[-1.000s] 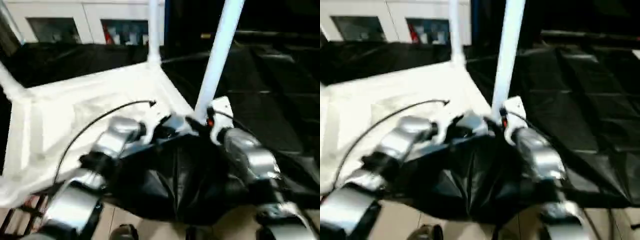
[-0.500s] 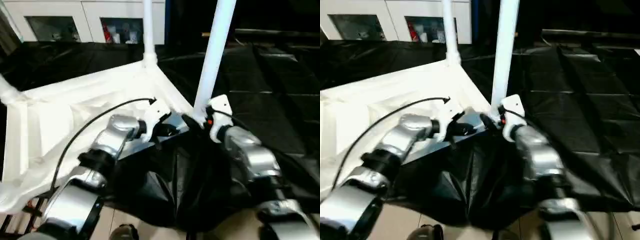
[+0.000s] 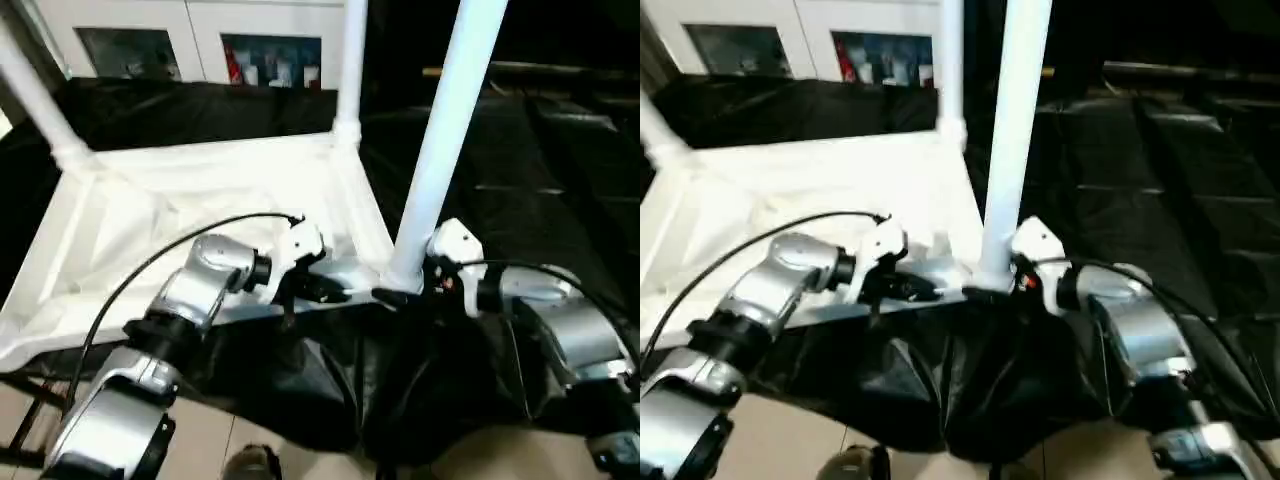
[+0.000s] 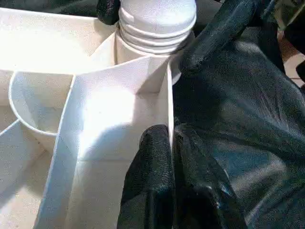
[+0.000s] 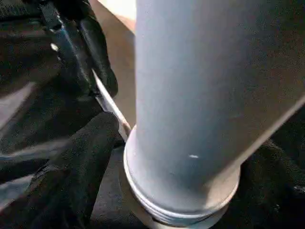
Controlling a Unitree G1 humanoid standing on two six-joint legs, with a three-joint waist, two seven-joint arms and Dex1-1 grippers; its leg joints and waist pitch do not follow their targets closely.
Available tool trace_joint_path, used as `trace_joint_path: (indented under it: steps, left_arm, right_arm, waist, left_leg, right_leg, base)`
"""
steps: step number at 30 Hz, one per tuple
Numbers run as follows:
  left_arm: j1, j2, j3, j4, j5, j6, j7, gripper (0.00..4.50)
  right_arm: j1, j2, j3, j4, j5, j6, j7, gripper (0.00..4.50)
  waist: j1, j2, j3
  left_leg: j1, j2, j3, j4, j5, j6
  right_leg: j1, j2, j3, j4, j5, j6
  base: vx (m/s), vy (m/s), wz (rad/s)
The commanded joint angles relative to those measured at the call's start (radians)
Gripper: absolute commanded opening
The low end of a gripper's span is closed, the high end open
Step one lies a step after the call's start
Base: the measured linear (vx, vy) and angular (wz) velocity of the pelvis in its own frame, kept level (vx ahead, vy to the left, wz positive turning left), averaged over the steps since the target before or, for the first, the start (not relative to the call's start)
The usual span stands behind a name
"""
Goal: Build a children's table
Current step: Rotate leg to tighten
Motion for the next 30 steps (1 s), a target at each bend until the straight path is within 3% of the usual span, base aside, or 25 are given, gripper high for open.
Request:
trace_joint_path:
  steps: [1,9,12,16,19,21,24,26,27,30]
  left_arm:
    - [-0.008,-0.016,-0.033,-0.087,-0.057,0.001,-0.100,0.00]
    - [-0.016,-0.030,-0.021,-0.070,-0.040,-0.008,-0.056,0.00]
    - [-0.026,-0.044,-0.010,-0.052,-0.034,-0.009,-0.018,0.00]
    - [-0.070,-0.094,0.025,0.011,-0.009,0.011,0.132,0.00]
    - [-0.117,-0.144,0.053,0.079,0.013,0.016,0.271,0.00]
    - [-0.121,-0.149,0.056,0.084,0.014,0.018,0.283,0.00]
    - [-0.159,-0.206,0.091,0.132,0.011,0.033,0.402,0.00]
    - [-0.172,-0.232,0.100,0.145,0.003,0.022,0.420,0.00]
    - [-0.173,-0.234,0.100,0.147,0.003,0.016,0.417,0.00]
    - [-0.169,-0.232,0.095,0.145,0.006,-0.003,0.398,0.00]
  right_arm:
    - [0.008,0.004,0.037,-0.040,0.030,0.037,0.039,3.55]
    - [0.019,0.052,0.042,-0.032,0.013,0.047,-0.015,2.80]
    - [0.019,0.084,0.032,-0.012,-0.005,0.049,-0.080,2.74]
    - [-0.012,0.186,-0.012,0.088,-0.066,0.055,-0.322,2.71]
    - [-0.059,0.285,-0.077,0.195,-0.086,0.082,-0.549,2.70]
    - [-0.063,0.292,-0.083,0.203,-0.087,0.082,-0.565,2.70]
    - [-0.108,0.359,-0.115,0.290,-0.103,0.043,-0.697,2.70]
    - [-0.125,0.397,-0.122,0.309,-0.083,0.005,-0.676,2.70]
    - [-0.126,0.403,-0.124,0.308,-0.078,0.003,-0.667,3.40]
    - [-0.131,0.401,-0.117,0.291,-0.067,-0.002,-0.630,3.49]
  waist:
    - [-0.002,-0.010,-0.083]
    - [-0.004,-0.011,-0.083]
    - [-0.007,-0.009,-0.082]
    - [-0.019,-0.011,-0.081]
    - [-0.033,-0.014,-0.079]
    - [-0.034,-0.013,-0.080]
    - [-0.035,-0.013,-0.084]
    - [-0.033,-0.012,-0.085]
    - [-0.032,-0.012,-0.087]
    - [-0.029,-0.013,-0.091]
  left_leg:
    - [0.029,0.020,-0.011,-0.064,-0.319,0.050]
    - [0.029,0.017,-0.012,-0.064,-0.329,0.036]
    - [0.029,0.017,-0.013,-0.065,-0.330,0.028]
    - [0.030,0.011,-0.013,-0.066,-0.349,0.012]
    - [0.030,0.007,-0.017,-0.068,-0.366,-0.003]
    - [0.032,0.007,-0.017,-0.067,-0.366,-0.001]
    - [0.031,0.006,-0.013,-0.064,-0.339,0.005]
    - [0.031,0.006,-0.012,-0.063,-0.323,0.013]
    - [0.028,0.006,-0.012,-0.063,-0.310,0.021]
    - [0.025,0.007,-0.010,-0.060,-0.265,0.044]
  right_leg:
    - [0.057,-0.040,0.030,-0.065,-0.351,-0.199]
    - [0.054,-0.041,0.030,-0.067,-0.367,-0.195]
    - [0.052,-0.041,0.030,-0.068,-0.370,-0.191]
    - [0.049,-0.040,0.027,-0.075,-0.414,-0.175]
    - [0.050,-0.042,0.022,-0.082,-0.468,-0.151]
    - [0.048,-0.041,0.023,-0.085,-0.470,-0.143]
    - [0.047,-0.039,0.026,-0.079,-0.414,-0.157]
    - [0.049,-0.039,0.027,-0.077,-0.374,-0.170]
    - [0.053,-0.037,0.026,-0.072,-0.337,-0.178]
    - [0.059,-0.036,0.028,-0.061,-0.252,-0.202]
  base:
    - [0.000,0.000,0.00]
    - [0.000,0.000,0.00]
    - [0.000,0.000,0.00]
    - [0.000,0.000,0.00]
    - [0.000,0.000,0.00]
    - [0.000,0.000,0.00]
    - [0.000,0.000,0.00]
    - [0.000,0.000,0.00]
    - [0.000,0.000,0.00]
    - [0.000,0.000,0.00]
